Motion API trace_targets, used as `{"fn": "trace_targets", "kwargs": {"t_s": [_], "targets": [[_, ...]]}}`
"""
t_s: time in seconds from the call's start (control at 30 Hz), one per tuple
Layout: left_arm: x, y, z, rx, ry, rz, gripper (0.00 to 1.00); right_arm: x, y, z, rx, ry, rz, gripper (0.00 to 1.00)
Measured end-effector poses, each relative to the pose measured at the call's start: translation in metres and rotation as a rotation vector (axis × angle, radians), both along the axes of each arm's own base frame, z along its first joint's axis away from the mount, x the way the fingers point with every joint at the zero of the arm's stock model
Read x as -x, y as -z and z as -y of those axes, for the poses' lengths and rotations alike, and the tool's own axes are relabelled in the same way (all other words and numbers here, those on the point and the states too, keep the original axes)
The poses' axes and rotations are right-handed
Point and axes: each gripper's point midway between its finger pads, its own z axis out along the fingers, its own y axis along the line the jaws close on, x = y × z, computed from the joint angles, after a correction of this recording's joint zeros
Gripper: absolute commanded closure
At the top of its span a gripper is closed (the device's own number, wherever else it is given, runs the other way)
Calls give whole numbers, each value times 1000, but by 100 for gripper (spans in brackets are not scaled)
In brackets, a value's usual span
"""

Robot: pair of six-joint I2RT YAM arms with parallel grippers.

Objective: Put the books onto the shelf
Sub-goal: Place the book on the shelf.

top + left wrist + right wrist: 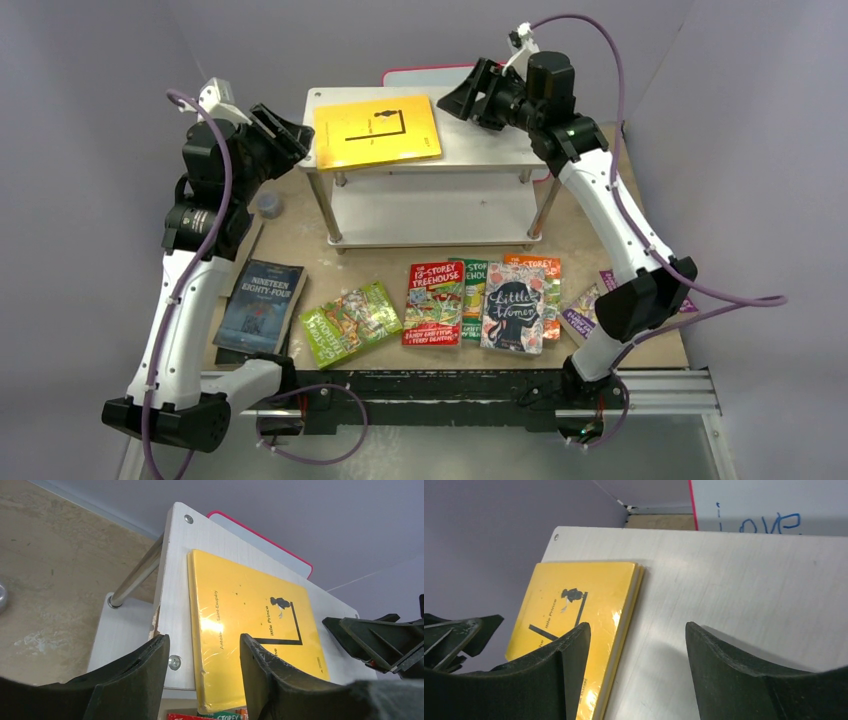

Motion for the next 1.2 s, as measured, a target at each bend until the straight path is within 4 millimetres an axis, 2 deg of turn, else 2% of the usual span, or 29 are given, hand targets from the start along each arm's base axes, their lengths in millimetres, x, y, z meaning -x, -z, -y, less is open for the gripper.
{"fn": "trace_targets", "kwargs": {"t_s": [0.2, 0.47, 0.63, 0.7, 0.8, 0.9, 1.0, 1.2], "targets": [[5, -3, 6, 17, 35, 5, 52, 17, -2, 8, 102, 26, 38, 29], [10, 3, 16, 45, 86, -24, 46, 52, 6, -32, 178, -40, 56, 29], [10, 13, 24, 44, 131, -62, 58, 51, 7, -35, 184, -8, 65, 32], [10, 17, 26, 44, 147, -74, 66, 50, 8, -34, 180, -1, 67, 36], [9, 22, 29, 38, 166, -91, 72, 52, 9, -33, 173, 2, 65, 44], [7, 26, 29, 29, 165, -104, 75, 53, 11, -35, 163, -4, 57, 55], [4, 27, 27, 22, 157, -106, 80, 55, 13, -39, 154, -11, 47, 62], [-9, 28, 15, 5, 91, -112, 83, 58, 16, -45, 135, -16, 36, 66]]}}
